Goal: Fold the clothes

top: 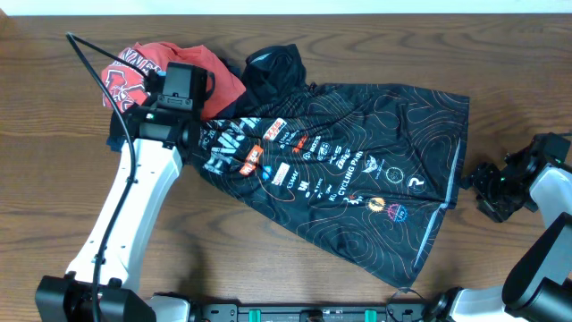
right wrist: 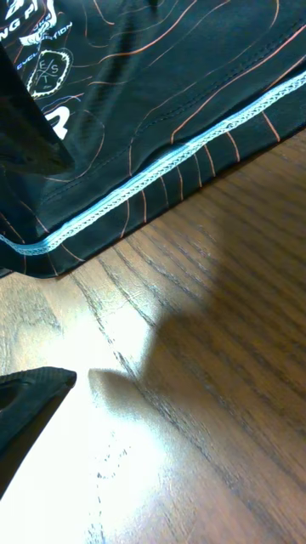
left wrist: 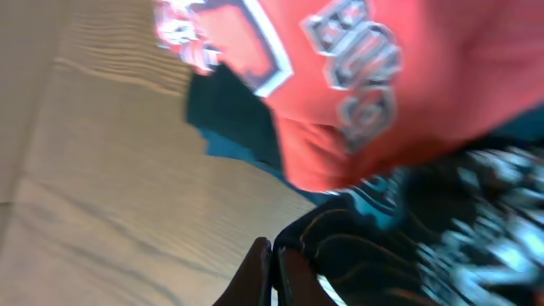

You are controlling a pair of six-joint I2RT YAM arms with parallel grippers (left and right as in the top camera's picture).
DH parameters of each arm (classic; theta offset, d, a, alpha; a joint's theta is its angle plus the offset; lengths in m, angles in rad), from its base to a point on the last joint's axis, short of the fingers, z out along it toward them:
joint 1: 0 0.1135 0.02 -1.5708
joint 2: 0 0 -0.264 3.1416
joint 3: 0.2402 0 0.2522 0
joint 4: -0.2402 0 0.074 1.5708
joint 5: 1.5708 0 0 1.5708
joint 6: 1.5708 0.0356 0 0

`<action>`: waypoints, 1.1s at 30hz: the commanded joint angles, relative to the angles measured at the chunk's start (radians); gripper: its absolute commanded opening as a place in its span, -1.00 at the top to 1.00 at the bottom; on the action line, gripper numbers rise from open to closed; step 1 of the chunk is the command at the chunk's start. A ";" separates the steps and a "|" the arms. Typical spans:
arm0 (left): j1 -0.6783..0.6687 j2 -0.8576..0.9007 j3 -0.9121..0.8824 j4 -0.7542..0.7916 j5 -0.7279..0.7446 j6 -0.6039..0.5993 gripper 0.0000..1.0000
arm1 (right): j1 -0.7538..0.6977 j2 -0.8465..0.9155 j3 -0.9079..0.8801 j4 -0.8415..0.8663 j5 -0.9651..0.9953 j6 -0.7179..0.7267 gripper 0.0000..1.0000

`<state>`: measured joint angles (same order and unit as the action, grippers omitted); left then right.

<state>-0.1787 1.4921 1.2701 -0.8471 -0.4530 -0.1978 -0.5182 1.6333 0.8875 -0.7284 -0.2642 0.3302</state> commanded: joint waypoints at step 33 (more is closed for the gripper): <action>-0.004 -0.245 0.016 -0.021 0.404 0.047 0.88 | -0.121 -0.012 0.274 0.038 -0.076 0.070 0.98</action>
<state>-0.1814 1.2385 1.2701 -0.8581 -0.1684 -0.1768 -0.6018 1.6249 1.1000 -0.6746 -0.3435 0.3840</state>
